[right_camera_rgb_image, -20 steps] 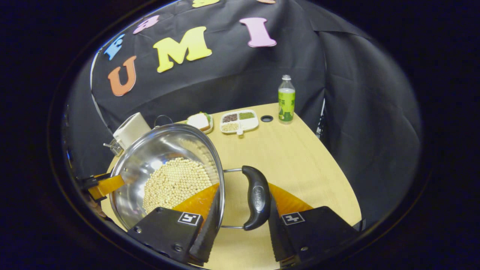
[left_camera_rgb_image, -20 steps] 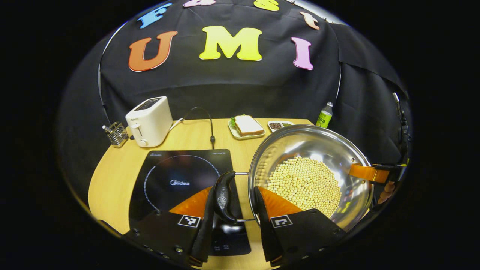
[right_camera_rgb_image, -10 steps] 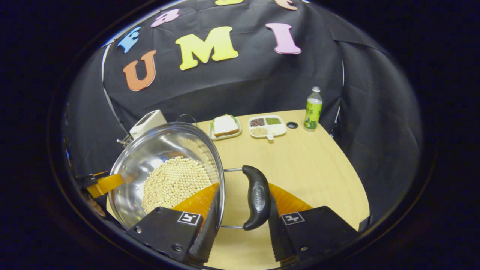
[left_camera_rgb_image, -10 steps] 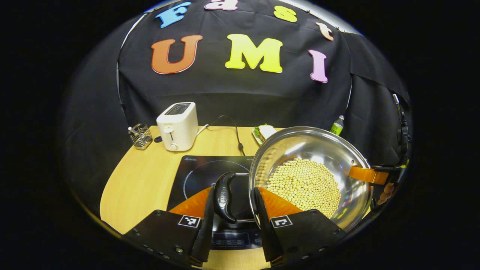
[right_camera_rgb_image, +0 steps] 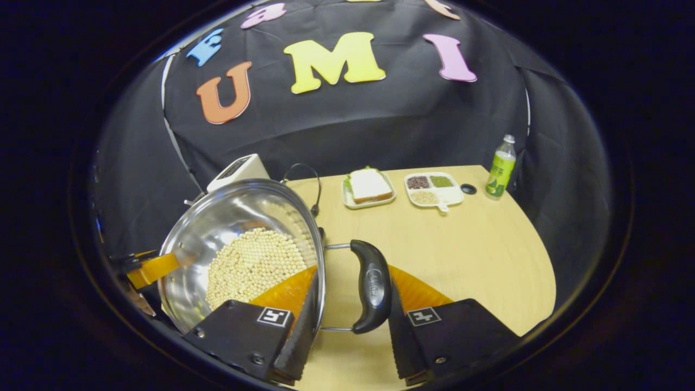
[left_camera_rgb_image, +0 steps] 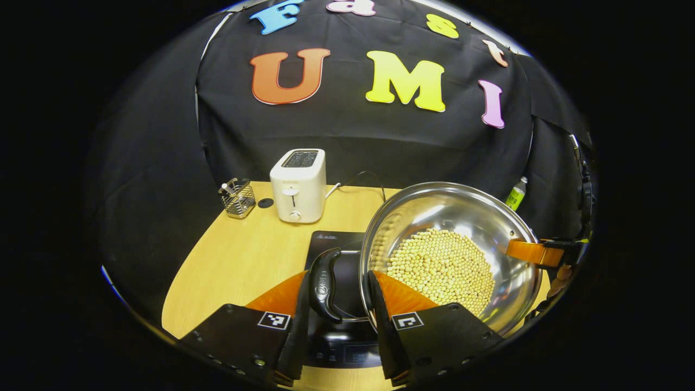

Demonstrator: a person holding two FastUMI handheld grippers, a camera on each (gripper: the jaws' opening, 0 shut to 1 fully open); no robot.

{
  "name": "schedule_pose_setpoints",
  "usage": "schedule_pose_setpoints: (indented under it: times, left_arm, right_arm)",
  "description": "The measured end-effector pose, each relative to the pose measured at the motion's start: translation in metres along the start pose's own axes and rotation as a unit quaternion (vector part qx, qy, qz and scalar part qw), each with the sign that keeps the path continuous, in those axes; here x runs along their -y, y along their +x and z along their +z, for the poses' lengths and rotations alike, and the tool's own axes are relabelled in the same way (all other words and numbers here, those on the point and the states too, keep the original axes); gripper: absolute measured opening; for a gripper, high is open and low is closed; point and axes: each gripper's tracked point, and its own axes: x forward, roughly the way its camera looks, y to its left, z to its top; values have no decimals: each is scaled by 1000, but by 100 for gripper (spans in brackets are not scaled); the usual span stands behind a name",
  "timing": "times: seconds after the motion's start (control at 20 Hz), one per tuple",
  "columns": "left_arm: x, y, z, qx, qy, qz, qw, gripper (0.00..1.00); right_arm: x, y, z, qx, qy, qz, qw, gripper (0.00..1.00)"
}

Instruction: First push the handle of the pot to place it horizontally, then grasp the pot with both hands and set it on the induction cooktop.

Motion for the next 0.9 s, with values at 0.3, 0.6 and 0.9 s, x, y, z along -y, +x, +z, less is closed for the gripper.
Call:
schedule_pose_setpoints:
  times: [0.3, 0.6, 0.9]
  left_arm:
    - [-34, 32, -5, -17, -4, 21, 1000, 53]
    - [-61, 61, -10, -22, -11, 33, 999, 53]
    - [-69, 85, -25, -27, -15, 26, 999, 53]
  right_arm:
    - [-29, 46, 2, -5, -12, 8, 1000, 64]
    - [-49, 85, -1, -4, -19, 16, 1000, 64]
    - [-50, 108, -9, -13, -22, 9, 1000, 63]
